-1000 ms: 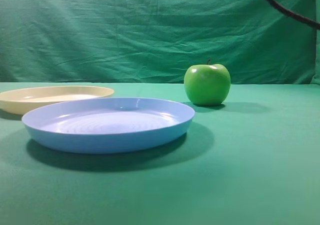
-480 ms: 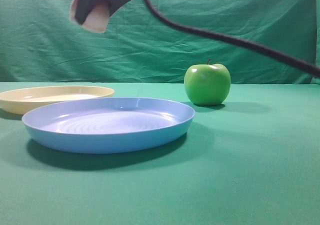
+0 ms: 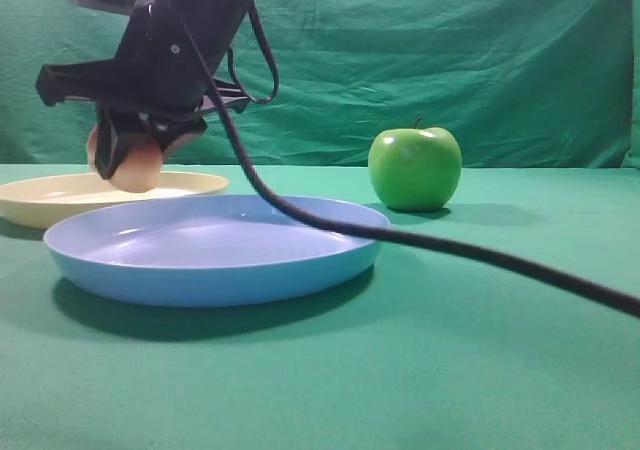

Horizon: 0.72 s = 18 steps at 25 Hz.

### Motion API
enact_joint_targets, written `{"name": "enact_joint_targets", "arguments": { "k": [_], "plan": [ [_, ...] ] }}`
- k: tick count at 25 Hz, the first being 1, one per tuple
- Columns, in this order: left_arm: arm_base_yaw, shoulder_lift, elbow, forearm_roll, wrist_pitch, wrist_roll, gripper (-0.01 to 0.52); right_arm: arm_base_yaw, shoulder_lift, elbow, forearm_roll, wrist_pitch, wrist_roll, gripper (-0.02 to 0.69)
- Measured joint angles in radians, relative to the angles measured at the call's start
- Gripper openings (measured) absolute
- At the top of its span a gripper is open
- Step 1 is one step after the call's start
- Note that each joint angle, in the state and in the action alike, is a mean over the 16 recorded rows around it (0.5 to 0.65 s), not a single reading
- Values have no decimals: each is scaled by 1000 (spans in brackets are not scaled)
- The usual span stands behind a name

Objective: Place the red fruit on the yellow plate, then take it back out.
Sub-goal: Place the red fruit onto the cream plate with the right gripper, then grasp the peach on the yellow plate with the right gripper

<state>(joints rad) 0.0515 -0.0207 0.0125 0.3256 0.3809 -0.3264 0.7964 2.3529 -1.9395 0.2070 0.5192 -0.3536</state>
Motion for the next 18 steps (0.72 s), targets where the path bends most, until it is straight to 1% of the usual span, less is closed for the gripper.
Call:
{"name": "enact_joint_targets", "arguments": {
  "k": [3, 4, 6, 9, 16, 18],
  "plan": [
    [0, 0, 0, 0, 0, 0, 0, -4, -25, -10, -5, 41, -2, 598],
    [0, 0, 0, 0, 0, 0, 0, -6, -37, -14, -6, 60, -3, 598],
    [0, 0, 0, 0, 0, 0, 0, -12, -66, -23, -10, 107, -4, 571],
    [0, 0, 0, 0, 0, 0, 0, -24, -121, -37, -15, 197, -4, 477],
    [0, 0, 0, 0, 0, 0, 0, -65, -278, -64, -30, 439, 40, 198],
    [0, 0, 0, 0, 0, 0, 0, -76, -322, -67, -35, 502, 62, 128]
  ]
}}
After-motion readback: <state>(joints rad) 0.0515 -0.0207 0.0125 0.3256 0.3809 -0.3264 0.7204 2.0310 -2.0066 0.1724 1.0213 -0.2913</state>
